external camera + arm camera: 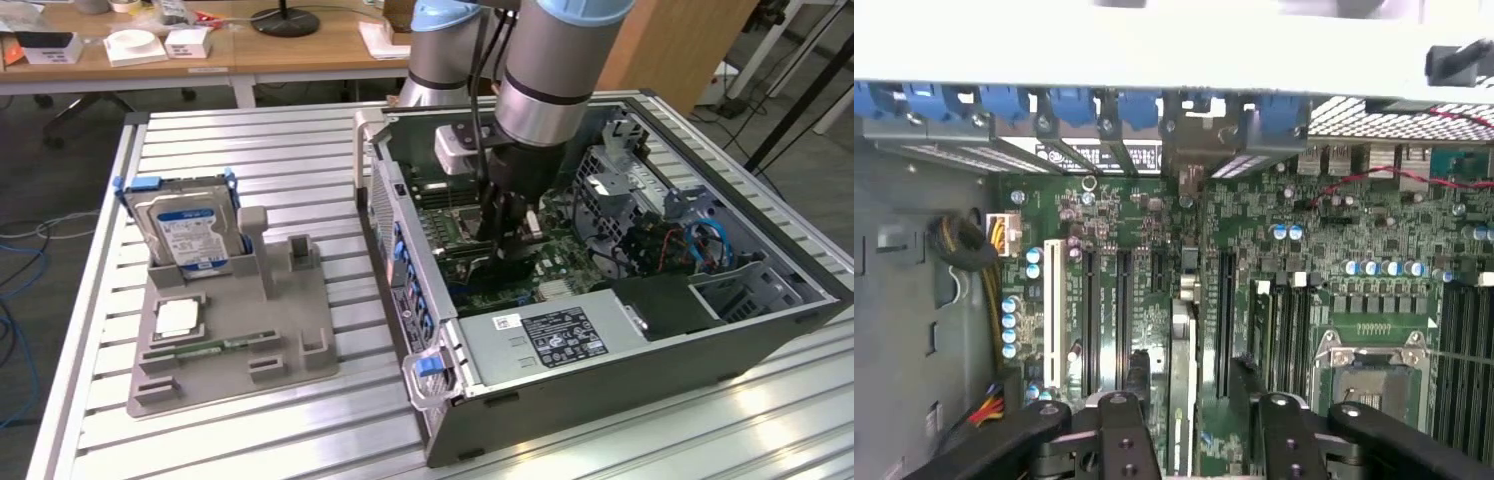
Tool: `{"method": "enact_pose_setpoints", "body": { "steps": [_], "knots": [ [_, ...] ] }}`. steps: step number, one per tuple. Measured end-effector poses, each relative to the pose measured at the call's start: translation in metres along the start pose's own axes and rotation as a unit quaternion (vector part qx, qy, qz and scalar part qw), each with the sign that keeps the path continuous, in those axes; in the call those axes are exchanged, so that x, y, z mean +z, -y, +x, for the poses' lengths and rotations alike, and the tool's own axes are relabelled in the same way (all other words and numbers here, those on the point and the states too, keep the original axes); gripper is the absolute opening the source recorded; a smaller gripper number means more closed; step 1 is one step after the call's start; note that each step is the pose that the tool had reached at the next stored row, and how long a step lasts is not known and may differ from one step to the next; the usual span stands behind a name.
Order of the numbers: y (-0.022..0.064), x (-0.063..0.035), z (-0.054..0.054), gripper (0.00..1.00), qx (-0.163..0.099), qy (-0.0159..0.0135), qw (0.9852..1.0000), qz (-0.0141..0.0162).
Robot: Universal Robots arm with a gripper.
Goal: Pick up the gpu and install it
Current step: 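Insert the gpu into the slot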
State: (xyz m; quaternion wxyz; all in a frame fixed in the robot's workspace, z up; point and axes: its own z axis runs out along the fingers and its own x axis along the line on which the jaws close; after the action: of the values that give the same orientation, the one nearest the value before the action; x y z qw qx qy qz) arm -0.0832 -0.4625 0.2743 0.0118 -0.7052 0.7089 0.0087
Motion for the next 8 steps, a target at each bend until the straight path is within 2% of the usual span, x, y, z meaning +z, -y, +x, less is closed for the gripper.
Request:
{"method": "enact_pose_setpoints", "body": {
  "steps": [1, 2, 4, 5, 6, 7, 8],
  "knots": [
    [0.0, 0.0001, 0.0, 0.38, 0.0, 0.0001, 1.0, 0.0],
    [0.0, 0.0001, 0.0, 0.38, 0.0, 0.0001, 1.0, 0.0],
    [0.0, 0.0, 0.0, 0.25, 0.0, 0.0001, 1.0, 0.0],
    [0.0, 0.0, 0.0, 0.25, 0.0, 0.0, 1.0, 0.0],
    [0.0, 0.0, 0.0, 0.2, 0.0, 0.0, 1.0, 0.0],
    [0.0, 0.0, 0.0, 0.2, 0.0, 0.0001, 1.0, 0.0],
    [0.0, 0.0, 0.0, 0.14, 0.0, 0.0, 1.0, 0.0]
  ]
}}
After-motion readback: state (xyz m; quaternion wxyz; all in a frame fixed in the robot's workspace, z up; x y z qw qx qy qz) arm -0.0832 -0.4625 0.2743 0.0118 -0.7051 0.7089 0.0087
